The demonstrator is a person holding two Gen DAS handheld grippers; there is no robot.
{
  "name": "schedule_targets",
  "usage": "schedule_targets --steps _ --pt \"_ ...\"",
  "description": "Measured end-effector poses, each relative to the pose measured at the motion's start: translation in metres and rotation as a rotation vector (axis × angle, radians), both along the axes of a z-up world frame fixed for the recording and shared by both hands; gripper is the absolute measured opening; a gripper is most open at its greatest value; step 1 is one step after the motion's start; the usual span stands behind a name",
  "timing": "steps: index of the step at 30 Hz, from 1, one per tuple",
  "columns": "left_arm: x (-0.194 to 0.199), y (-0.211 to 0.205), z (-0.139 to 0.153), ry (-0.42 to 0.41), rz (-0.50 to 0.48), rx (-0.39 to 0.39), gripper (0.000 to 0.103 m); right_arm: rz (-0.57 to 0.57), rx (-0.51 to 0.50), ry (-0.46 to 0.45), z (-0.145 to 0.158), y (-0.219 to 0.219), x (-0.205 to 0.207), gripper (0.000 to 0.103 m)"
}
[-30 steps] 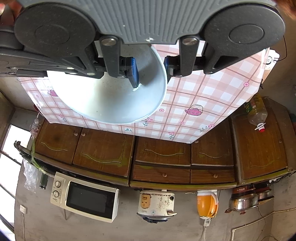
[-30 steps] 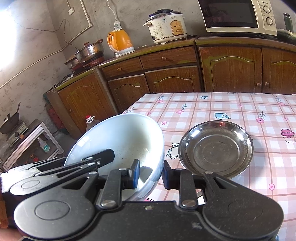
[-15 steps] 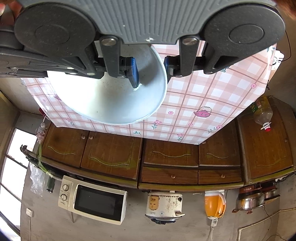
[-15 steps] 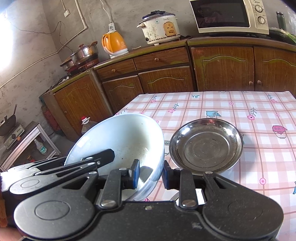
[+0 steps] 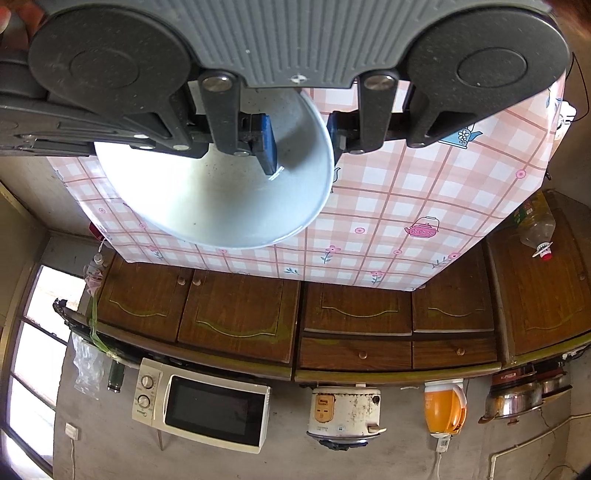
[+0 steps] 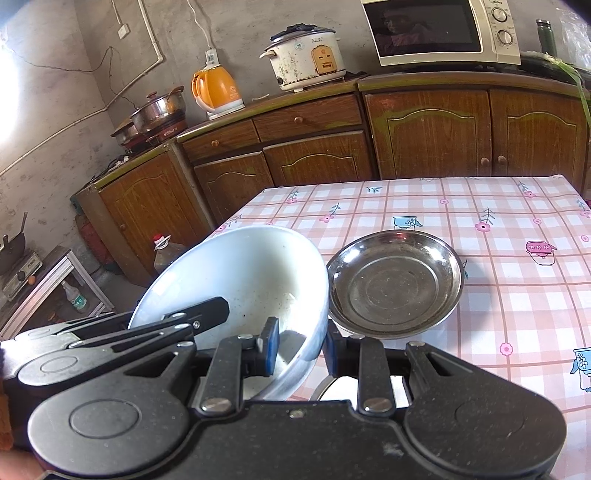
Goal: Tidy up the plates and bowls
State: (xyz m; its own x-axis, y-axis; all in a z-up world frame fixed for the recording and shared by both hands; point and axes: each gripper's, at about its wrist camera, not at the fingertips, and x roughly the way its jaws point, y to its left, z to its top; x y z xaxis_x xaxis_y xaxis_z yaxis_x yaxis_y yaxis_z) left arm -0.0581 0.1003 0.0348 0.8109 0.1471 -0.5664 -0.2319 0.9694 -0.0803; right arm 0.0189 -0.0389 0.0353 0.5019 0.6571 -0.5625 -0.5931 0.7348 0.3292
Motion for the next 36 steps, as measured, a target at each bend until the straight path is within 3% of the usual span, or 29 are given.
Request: schedule_targets --steps 36 --pt "0.015 -0.04 -0.024 0.062 -0.118 -0.026 0.026 -0.1 -0.023 0.048 -0.026 -0.056 0.004 0.032"
